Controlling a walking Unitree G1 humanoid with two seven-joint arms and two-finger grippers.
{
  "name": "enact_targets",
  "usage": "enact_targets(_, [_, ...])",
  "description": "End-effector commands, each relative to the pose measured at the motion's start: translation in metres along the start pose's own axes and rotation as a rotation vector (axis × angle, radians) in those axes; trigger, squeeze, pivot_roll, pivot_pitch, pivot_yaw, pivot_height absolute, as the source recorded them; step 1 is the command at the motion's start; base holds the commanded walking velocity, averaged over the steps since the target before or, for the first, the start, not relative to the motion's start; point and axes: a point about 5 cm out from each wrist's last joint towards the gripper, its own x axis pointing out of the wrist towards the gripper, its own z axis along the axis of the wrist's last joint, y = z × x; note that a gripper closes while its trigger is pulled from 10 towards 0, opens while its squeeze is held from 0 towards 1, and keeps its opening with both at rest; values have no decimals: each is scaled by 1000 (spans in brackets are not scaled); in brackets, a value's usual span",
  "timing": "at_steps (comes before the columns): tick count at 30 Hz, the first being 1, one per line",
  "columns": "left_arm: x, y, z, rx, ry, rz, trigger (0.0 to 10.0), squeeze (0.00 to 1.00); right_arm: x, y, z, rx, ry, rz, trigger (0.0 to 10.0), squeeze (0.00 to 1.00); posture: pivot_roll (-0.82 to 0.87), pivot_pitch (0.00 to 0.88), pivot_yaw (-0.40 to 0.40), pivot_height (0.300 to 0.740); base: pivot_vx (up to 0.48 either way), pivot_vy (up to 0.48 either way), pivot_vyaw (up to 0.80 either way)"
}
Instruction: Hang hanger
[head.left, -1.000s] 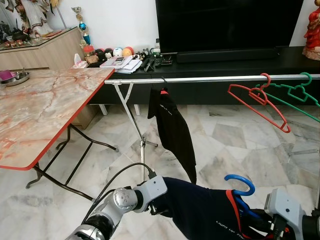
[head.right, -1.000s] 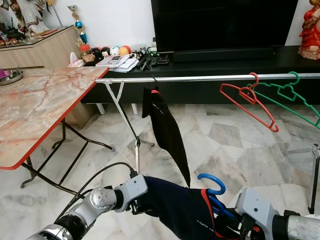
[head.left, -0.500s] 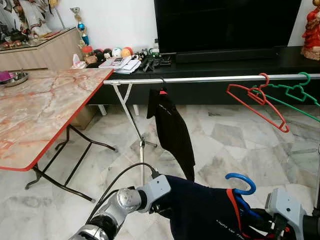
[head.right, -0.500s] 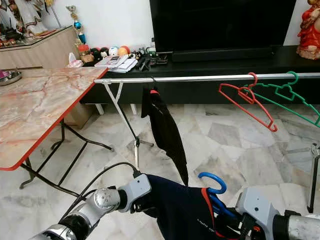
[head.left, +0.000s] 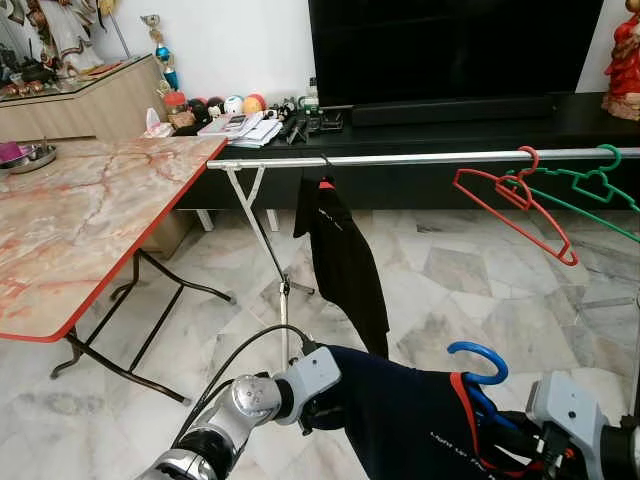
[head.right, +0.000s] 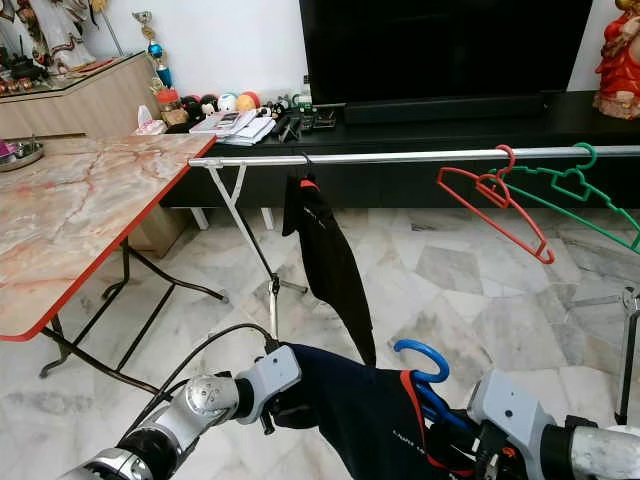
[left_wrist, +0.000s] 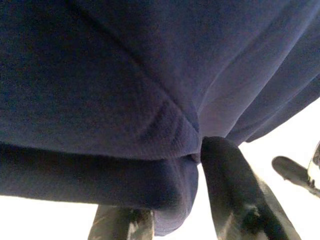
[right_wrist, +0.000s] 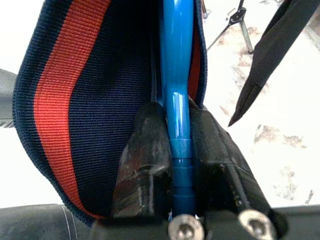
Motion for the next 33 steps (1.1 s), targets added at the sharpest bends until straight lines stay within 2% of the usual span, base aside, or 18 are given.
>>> enact_targets(1, [-4, 10, 3, -19, -11, 21, 0, 0, 3, 1, 7, -16, -27, 7, 10000, 0, -92, 0, 139, 740, 0, 0, 0])
enact_targets(5, [-5, 11, 3, -21, -14, 22, 0, 0, 3, 1, 7, -16, -28, 5, 10000, 0, -94, 0, 141, 740, 0, 0, 0])
enact_targets(8, [-4, 10, 5, -55, -37, 17, 0, 0, 2, 0, 6, -13, -26, -4, 10000, 0, -97, 0, 142, 740, 0, 0, 0])
enact_targets(28, [-5, 8, 6, -53, -52, -20, 0, 0, 5, -8, 5, -14, -19, -44, 10000, 0, -86, 0, 141, 740, 0, 0, 0])
enact_targets(33, [-6, 14, 8, -60, -60, 27, 0, 0, 6, -13, 3, -19, -9, -85, 10000, 0, -82, 0, 140, 740, 0, 0, 0])
